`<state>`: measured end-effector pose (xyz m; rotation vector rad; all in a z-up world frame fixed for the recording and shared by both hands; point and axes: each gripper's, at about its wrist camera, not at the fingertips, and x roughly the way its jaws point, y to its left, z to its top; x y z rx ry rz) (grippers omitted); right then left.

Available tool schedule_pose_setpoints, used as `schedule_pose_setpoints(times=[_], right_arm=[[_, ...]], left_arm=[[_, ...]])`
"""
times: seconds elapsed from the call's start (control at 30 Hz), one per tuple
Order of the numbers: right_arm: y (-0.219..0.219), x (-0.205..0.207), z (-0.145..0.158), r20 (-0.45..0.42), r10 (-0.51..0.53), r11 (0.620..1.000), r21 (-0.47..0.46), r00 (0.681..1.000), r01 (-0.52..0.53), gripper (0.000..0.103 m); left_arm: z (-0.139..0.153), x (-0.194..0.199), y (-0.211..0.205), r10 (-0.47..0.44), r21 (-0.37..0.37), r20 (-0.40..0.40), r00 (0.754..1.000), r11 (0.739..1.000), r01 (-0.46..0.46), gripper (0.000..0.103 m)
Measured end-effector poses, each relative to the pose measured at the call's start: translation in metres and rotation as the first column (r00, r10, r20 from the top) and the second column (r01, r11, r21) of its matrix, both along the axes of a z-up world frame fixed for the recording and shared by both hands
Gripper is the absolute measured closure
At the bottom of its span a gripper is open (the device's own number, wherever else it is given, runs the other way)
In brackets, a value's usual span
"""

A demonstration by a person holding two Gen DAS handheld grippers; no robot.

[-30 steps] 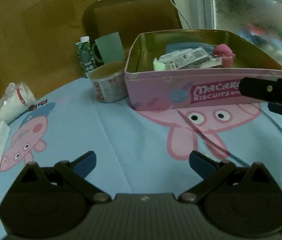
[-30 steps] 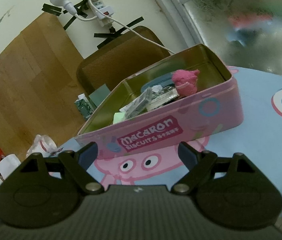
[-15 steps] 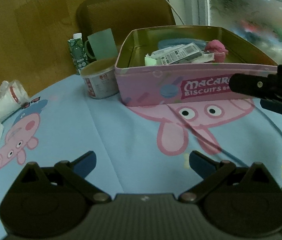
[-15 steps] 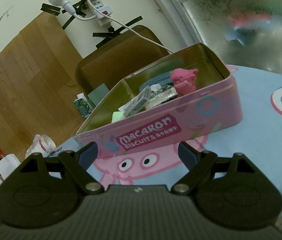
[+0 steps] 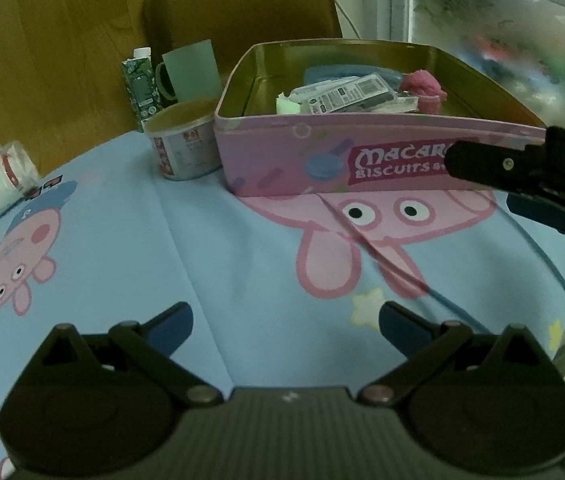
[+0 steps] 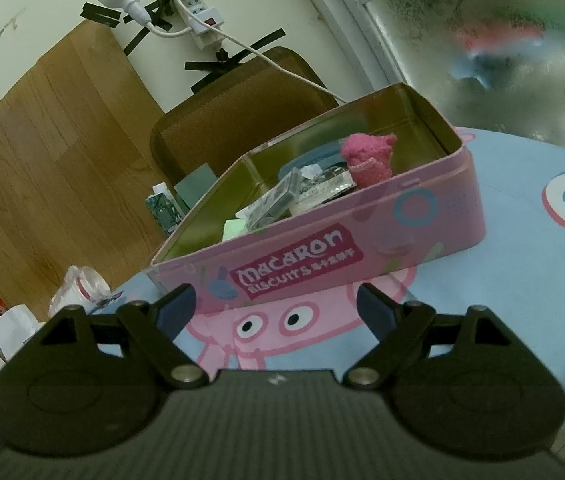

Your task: Organize soft objects

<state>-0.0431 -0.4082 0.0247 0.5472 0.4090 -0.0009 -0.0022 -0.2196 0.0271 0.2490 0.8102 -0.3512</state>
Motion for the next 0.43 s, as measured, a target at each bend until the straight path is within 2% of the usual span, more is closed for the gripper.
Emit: schedule_pose_setpoints(times=[0.2,0.43], right_arm=[[0.0005,0.0003,0.0002,-0.003,0.0,1.0,-0.001,1.0,0.0,0.013],[0.0069,0.001,0.0004,-0.004,-0.002,1.0,-0.023,1.0,0.002,0.013]], left_arm=[[-0.0007,0.0006,0.0006,-0.002,-0.013,-0.012,1.0,1.0,0.002,0.0],[0.0044,-0.0021,0.0049,-0.01,-0.03,0.036,0.999,0.999,0.011,0.0]])
